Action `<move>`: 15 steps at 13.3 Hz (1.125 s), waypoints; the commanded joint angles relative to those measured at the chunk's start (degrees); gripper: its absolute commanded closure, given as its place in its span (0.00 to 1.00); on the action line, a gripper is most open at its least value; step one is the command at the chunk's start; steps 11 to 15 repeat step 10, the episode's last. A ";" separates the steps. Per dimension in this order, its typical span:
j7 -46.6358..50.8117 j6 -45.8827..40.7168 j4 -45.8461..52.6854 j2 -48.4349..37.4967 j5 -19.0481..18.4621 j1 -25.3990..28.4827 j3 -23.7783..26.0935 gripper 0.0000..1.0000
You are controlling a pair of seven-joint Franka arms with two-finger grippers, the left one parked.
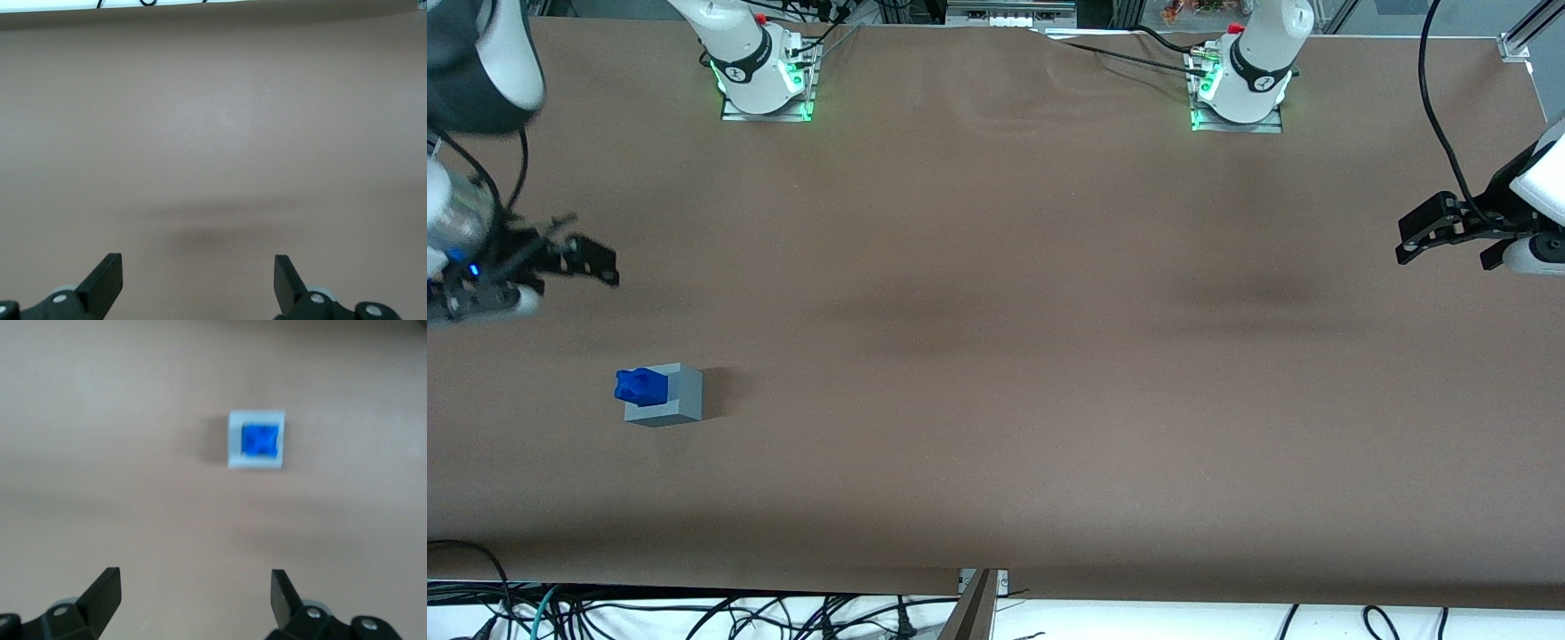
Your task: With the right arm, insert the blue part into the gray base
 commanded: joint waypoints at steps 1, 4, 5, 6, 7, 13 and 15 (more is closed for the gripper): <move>0.76 -5.01 0.86 -3.49 1.46 -0.47 0.36 0.01; 0.15 -4.58 1.31 -3.14 1.46 -0.47 0.45 0.01; -0.12 -4.75 1.31 -3.14 1.46 -0.47 0.45 0.01; -0.21 -5.19 1.31 -3.14 1.46 -0.56 0.45 0.01; -0.29 -5.20 1.31 -3.05 1.46 -0.56 0.45 0.01; -0.29 -5.37 1.31 -3.22 1.55 -0.47 0.45 0.01; -0.29 -5.37 1.31 -3.22 1.55 -0.47 0.45 0.01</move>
